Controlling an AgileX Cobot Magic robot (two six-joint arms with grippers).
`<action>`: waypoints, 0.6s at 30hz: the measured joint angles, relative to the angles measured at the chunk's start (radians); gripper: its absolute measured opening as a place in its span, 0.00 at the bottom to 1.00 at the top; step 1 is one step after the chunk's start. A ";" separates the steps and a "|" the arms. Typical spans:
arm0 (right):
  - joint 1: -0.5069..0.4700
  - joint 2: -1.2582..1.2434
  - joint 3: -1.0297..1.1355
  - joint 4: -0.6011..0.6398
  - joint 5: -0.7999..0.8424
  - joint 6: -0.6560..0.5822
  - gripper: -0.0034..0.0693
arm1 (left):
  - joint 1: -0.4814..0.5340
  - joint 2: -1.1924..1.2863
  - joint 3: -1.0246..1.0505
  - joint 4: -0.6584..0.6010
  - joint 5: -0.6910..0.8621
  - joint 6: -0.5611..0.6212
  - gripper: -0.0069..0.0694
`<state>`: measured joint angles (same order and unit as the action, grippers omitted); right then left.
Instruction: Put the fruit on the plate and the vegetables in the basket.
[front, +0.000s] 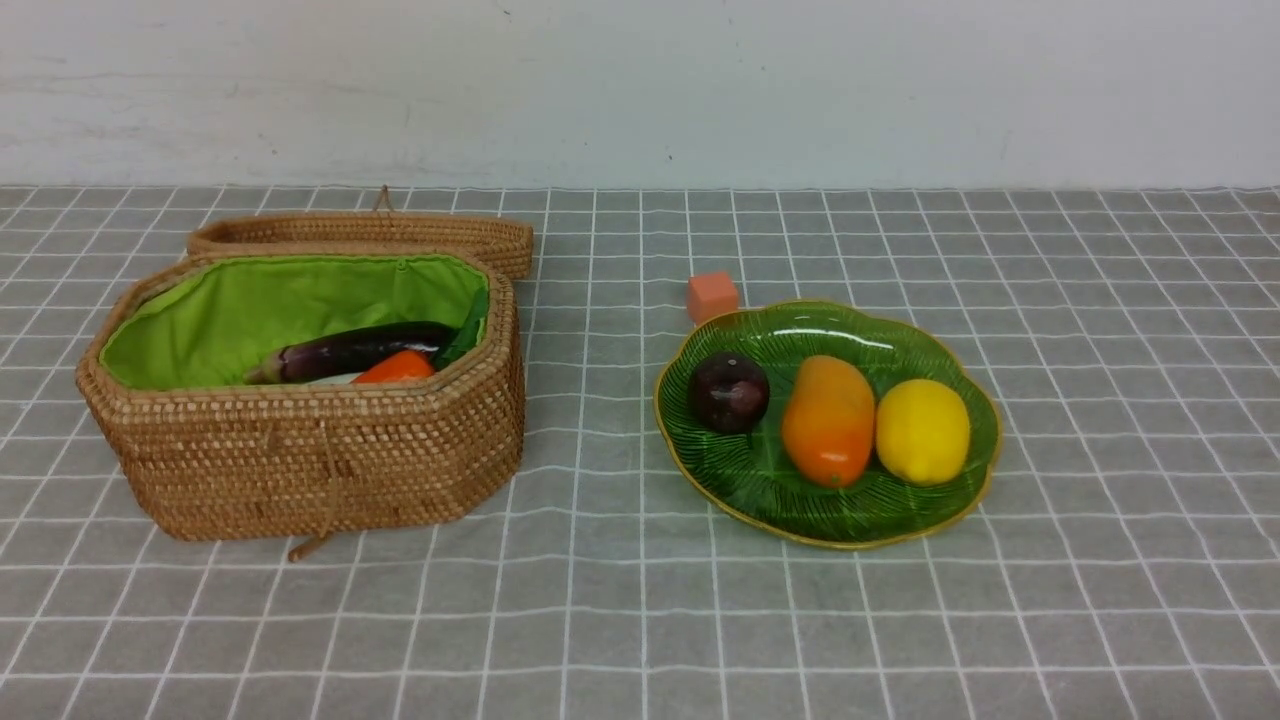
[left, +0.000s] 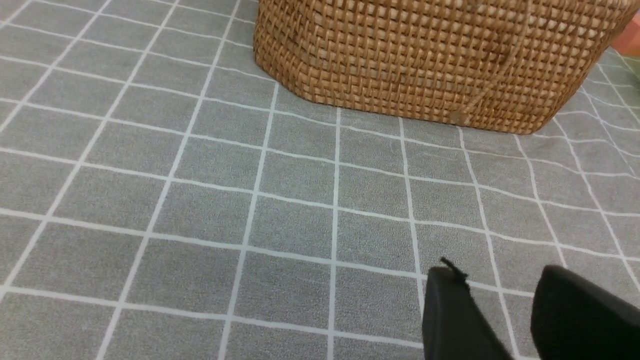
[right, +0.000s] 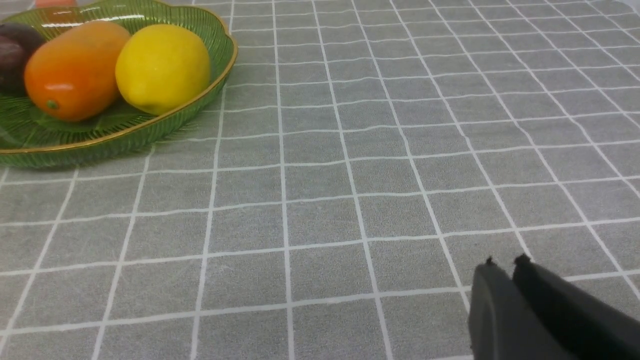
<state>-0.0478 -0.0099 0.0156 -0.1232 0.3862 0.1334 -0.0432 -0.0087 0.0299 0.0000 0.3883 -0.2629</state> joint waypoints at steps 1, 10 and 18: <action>0.000 0.000 0.000 0.000 0.000 0.000 0.12 | 0.000 0.000 0.000 0.000 0.000 0.000 0.40; 0.000 0.000 0.000 0.000 0.000 0.000 0.14 | 0.000 0.000 0.000 0.000 0.000 0.000 0.40; 0.000 0.000 0.000 0.000 0.000 0.000 0.14 | 0.000 0.000 0.000 0.000 0.000 0.000 0.40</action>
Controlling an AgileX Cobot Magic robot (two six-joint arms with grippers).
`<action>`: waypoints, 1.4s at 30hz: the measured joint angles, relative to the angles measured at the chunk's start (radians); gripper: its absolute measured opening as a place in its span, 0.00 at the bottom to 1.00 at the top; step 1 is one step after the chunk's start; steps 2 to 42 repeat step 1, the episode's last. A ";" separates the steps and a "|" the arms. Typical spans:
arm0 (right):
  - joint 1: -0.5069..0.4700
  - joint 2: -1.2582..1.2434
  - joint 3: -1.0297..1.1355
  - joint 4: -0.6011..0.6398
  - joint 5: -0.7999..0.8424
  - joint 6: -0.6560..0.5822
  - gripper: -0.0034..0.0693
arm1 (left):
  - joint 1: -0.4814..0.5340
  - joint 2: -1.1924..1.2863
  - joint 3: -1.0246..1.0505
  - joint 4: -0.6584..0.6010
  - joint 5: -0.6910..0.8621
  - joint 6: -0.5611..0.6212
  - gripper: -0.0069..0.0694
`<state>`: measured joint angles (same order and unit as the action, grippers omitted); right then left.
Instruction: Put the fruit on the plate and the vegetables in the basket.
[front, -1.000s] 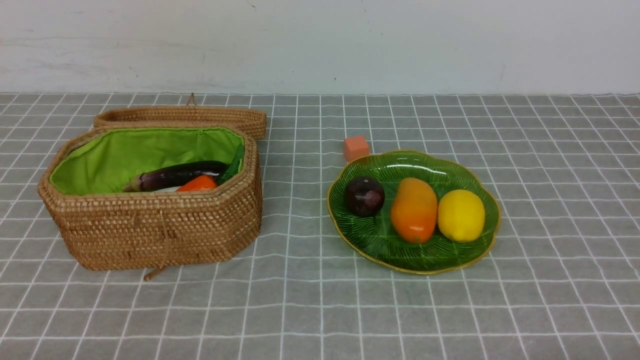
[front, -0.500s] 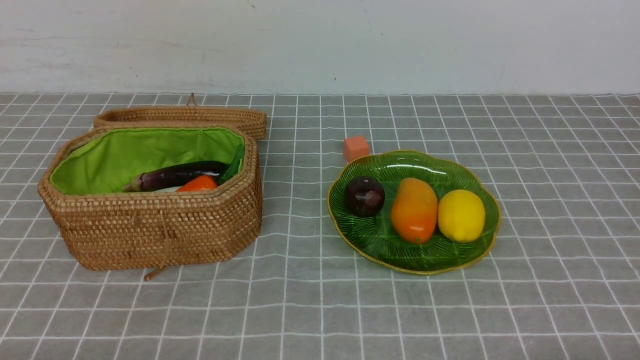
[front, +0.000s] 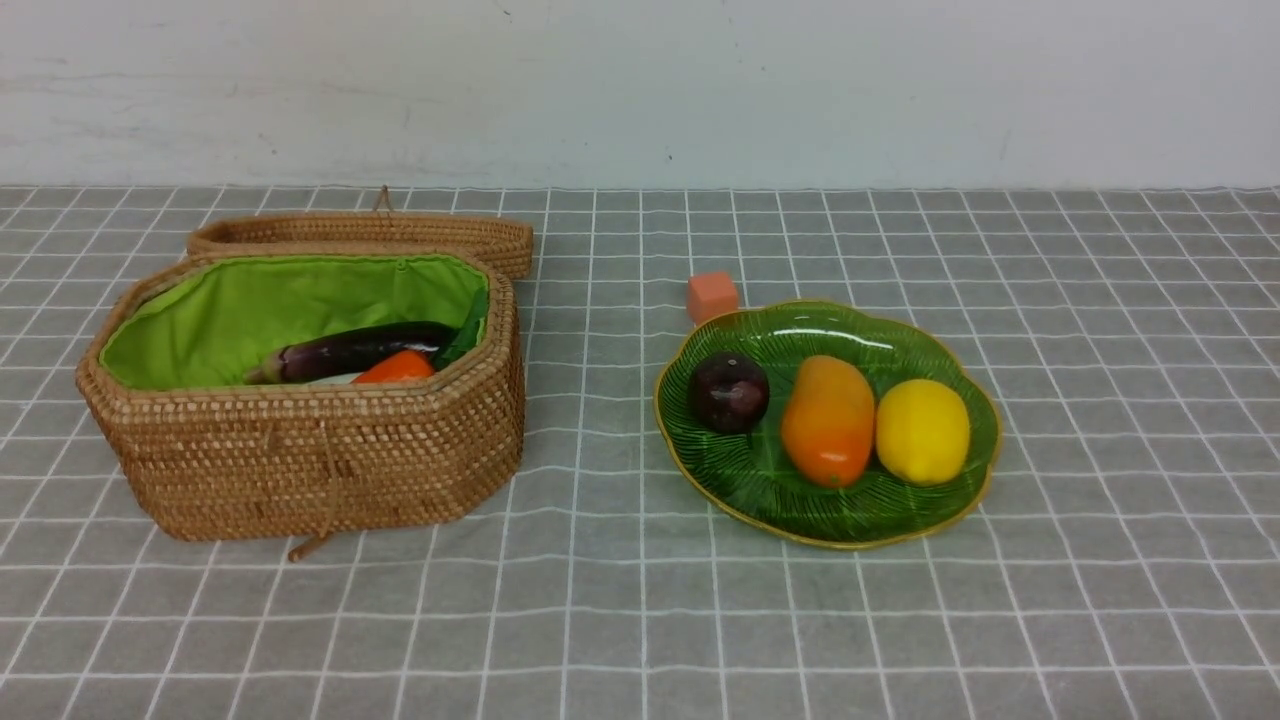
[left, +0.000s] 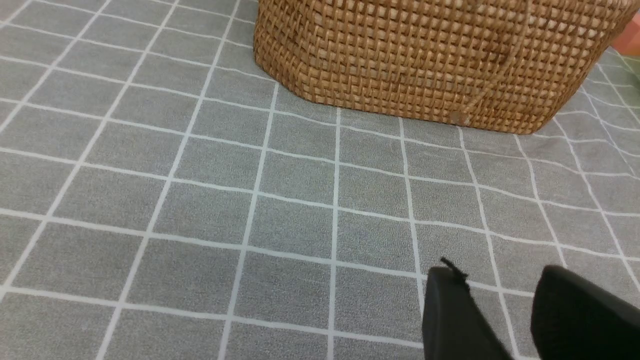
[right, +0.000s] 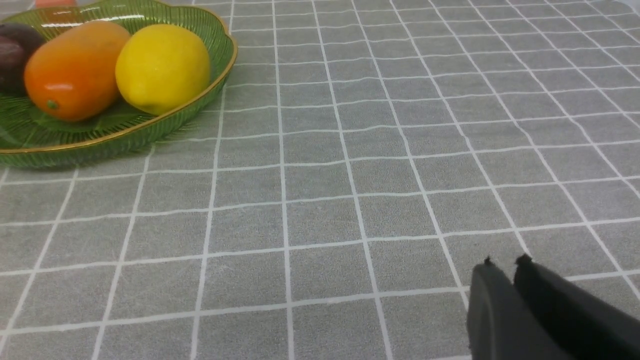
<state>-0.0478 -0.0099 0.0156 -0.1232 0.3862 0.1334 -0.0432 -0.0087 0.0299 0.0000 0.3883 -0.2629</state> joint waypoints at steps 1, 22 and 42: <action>0.000 0.000 0.000 0.000 0.000 0.000 0.14 | 0.000 0.000 0.000 0.000 0.000 0.000 0.40; 0.000 0.000 0.000 0.000 0.000 0.000 0.14 | 0.000 0.000 0.000 0.000 0.000 0.000 0.40; 0.000 0.000 0.000 0.000 0.000 0.000 0.14 | 0.000 0.000 0.000 0.000 0.000 0.000 0.40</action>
